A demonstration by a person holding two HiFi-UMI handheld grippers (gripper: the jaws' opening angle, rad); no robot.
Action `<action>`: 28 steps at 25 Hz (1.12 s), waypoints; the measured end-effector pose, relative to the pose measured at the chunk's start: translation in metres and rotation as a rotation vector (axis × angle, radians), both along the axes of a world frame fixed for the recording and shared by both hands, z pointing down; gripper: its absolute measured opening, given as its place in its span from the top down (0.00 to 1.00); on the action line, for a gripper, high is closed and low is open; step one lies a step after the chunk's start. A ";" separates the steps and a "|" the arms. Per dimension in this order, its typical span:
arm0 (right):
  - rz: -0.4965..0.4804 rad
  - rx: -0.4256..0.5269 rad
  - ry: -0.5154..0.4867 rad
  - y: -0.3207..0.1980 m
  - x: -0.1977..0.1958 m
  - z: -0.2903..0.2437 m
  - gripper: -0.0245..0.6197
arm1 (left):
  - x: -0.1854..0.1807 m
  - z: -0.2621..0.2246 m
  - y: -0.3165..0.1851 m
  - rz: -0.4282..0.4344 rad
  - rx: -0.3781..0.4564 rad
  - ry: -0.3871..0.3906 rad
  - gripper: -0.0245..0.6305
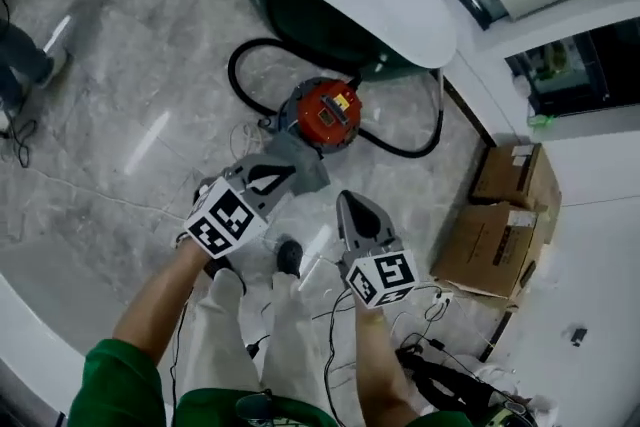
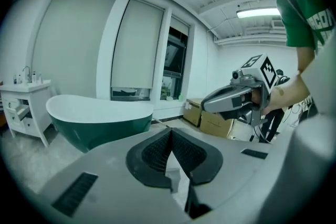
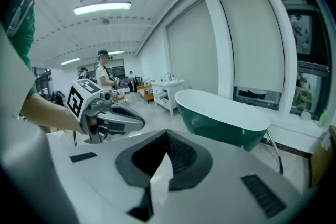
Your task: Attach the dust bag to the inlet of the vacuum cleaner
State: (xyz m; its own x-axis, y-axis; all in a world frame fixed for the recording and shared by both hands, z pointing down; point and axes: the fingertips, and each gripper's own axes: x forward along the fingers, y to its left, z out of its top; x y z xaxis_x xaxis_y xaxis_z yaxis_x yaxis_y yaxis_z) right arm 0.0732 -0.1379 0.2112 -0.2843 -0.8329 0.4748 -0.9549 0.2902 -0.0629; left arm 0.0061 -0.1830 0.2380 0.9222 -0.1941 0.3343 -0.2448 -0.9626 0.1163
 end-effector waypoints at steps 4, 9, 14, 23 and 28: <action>-0.016 0.005 -0.072 0.036 -0.022 -0.058 0.95 | -0.019 -0.069 0.048 -0.006 0.020 0.048 0.96; -0.088 0.003 -0.092 0.084 -0.027 -0.104 0.95 | -0.025 -0.111 0.109 -0.077 -0.041 0.091 0.96; -0.143 0.025 -0.068 0.122 -0.003 -0.142 0.95 | -0.012 -0.144 0.153 -0.167 -0.076 0.125 0.96; -0.137 0.132 -0.117 0.204 0.049 -0.196 0.95 | 0.046 -0.212 0.228 -0.226 0.022 0.189 0.96; -0.146 0.197 -0.151 0.243 0.067 -0.218 0.95 | 0.064 -0.230 0.263 -0.246 0.051 0.186 0.96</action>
State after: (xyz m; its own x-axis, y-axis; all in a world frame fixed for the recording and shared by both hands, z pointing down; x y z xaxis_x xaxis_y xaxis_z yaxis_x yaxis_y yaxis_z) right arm 0.1399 0.1054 -0.0068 -0.4635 -0.8498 0.2510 -0.8861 0.4450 -0.1294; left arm 0.0703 0.0796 0.0077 0.8902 -0.4309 0.1481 -0.4498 -0.8830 0.1344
